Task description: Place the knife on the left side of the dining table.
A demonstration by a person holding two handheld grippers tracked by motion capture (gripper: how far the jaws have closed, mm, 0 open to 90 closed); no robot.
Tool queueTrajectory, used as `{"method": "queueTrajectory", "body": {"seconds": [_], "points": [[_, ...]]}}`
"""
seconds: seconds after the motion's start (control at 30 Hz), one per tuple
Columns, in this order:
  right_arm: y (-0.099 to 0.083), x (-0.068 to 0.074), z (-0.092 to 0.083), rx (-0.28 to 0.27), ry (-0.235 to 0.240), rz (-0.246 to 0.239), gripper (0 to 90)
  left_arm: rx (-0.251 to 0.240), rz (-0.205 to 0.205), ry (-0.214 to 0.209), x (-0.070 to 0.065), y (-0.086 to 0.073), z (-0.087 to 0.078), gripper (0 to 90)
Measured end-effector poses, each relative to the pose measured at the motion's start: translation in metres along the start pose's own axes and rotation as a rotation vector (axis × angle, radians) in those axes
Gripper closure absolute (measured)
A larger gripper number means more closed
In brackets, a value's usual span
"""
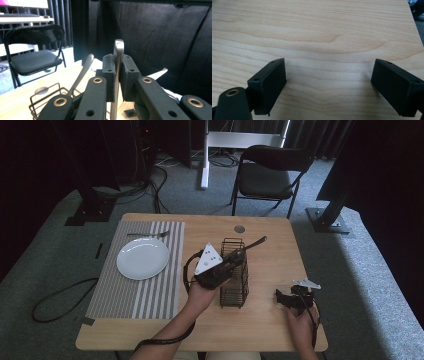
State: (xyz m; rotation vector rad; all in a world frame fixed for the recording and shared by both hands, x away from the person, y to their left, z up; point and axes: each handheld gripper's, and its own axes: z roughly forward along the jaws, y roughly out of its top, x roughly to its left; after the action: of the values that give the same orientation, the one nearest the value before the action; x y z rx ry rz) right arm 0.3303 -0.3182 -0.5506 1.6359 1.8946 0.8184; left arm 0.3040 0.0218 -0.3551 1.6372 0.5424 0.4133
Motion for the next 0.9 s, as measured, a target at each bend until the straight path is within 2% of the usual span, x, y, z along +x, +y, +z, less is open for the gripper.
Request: {"method": "queueTrajectory", "body": {"seconds": [0.27, 0.43, 0.5, 0.57, 0.67, 0.9], "points": [[0.000, 0.000, 0.000, -0.001, 0.000, -0.001, 11.8, -0.066, 0.047, -0.004, -0.012, 0.046, -0.029, 83.9], [0.000, 0.000, 0.000, -0.001, 0.000, -0.001, 11.8, -0.096, 0.081, 0.014, -0.018, 0.070, -0.046, 83.9], [0.000, 0.000, 0.000, -0.001, 0.000, -0.001, 11.8, -0.098, 0.085, 0.025, -0.019, 0.074, -0.052, 83.9], [0.000, 0.000, 0.000, -0.001, 0.000, -0.002, 11.8, -0.120, 0.090, 0.057, -0.019, 0.076, -0.062, 83.9], [0.000, 0.000, 0.000, -0.001, 0.000, -0.002, 11.8, -0.134, 0.074, 0.076, -0.016, 0.077, -0.074, 83.9], [0.000, 0.000, 0.000, 0.000, 0.000, -0.002, 11.8, -0.132, 0.051, 0.143, 0.001, 0.069, -0.105, 83.9]]}}
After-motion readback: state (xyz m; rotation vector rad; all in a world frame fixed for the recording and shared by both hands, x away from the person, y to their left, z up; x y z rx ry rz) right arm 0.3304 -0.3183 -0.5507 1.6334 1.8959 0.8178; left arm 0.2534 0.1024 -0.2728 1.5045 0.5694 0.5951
